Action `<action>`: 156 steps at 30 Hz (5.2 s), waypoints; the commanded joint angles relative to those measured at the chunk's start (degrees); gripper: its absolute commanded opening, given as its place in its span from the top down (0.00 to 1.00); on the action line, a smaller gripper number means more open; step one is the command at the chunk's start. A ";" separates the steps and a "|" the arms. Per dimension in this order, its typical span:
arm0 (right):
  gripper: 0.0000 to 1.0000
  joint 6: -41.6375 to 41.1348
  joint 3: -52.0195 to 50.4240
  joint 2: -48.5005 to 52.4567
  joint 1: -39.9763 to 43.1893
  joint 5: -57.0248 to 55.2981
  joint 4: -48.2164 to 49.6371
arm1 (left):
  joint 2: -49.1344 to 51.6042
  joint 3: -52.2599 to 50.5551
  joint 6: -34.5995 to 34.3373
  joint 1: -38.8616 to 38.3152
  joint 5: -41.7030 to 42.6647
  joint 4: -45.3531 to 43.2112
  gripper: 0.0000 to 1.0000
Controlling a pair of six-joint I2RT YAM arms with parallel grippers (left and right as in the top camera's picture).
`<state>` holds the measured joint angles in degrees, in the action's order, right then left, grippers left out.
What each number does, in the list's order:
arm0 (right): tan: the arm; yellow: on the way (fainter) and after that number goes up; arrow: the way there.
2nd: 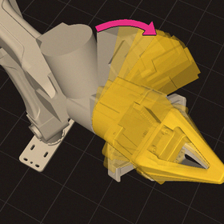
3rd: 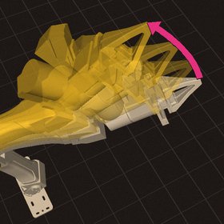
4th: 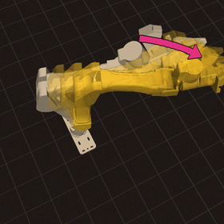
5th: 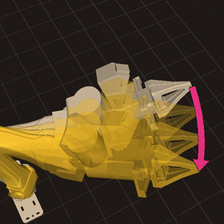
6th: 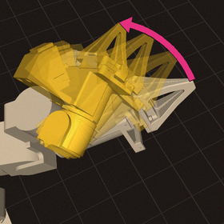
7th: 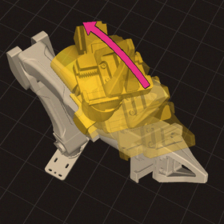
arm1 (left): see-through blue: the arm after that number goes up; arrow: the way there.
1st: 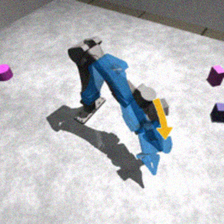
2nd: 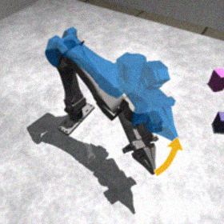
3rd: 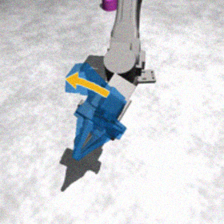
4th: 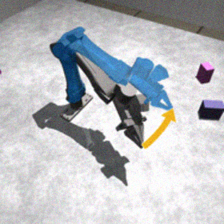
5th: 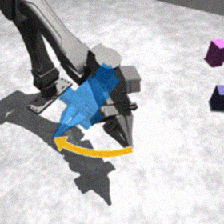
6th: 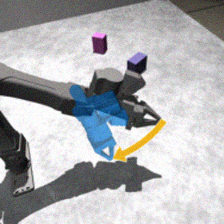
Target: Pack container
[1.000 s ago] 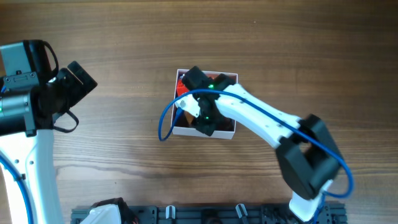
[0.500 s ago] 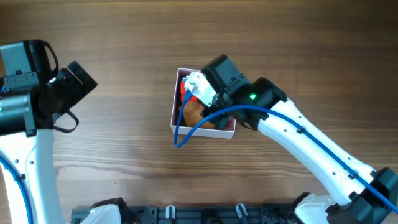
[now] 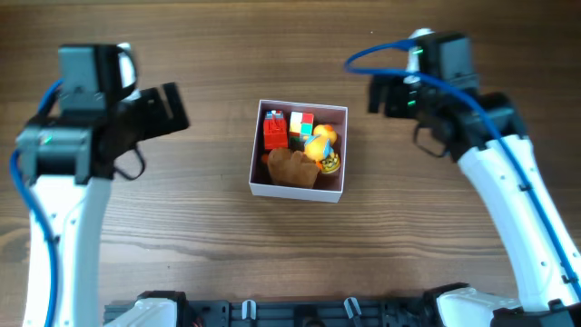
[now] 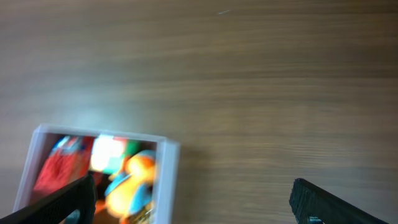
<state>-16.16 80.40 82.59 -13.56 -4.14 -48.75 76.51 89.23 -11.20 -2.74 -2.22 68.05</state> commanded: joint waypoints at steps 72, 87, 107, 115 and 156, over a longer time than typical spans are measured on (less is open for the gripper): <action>0.00 8.66 -49.83 -78.90 5.92 3.19 11.02 | -56.33 -37.75 6.25 -1.92 -4.28 -12.85 0.00; 0.00 11.82 -80.11 -82.40 7.28 5.16 48.92 | -56.33 -37.75 6.25 -1.92 -4.28 -12.85 0.00; 0.00 13.77 -80.11 -81.99 7.32 5.31 49.00 | -56.33 -37.75 6.25 -1.92 -4.28 -12.85 0.00; 0.00 13.77 -80.11 -81.99 7.32 5.31 49.00 | -56.33 -37.75 6.25 -1.92 -4.28 -12.85 0.00; 0.00 13.77 -80.11 -81.99 7.32 5.31 49.00 | -76.35 -87.86 5.97 0.59 7.74 -62.07 0.00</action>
<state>-2.90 0.36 1.10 -6.55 0.86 0.05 0.80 2.17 -4.84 -2.96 4.62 6.79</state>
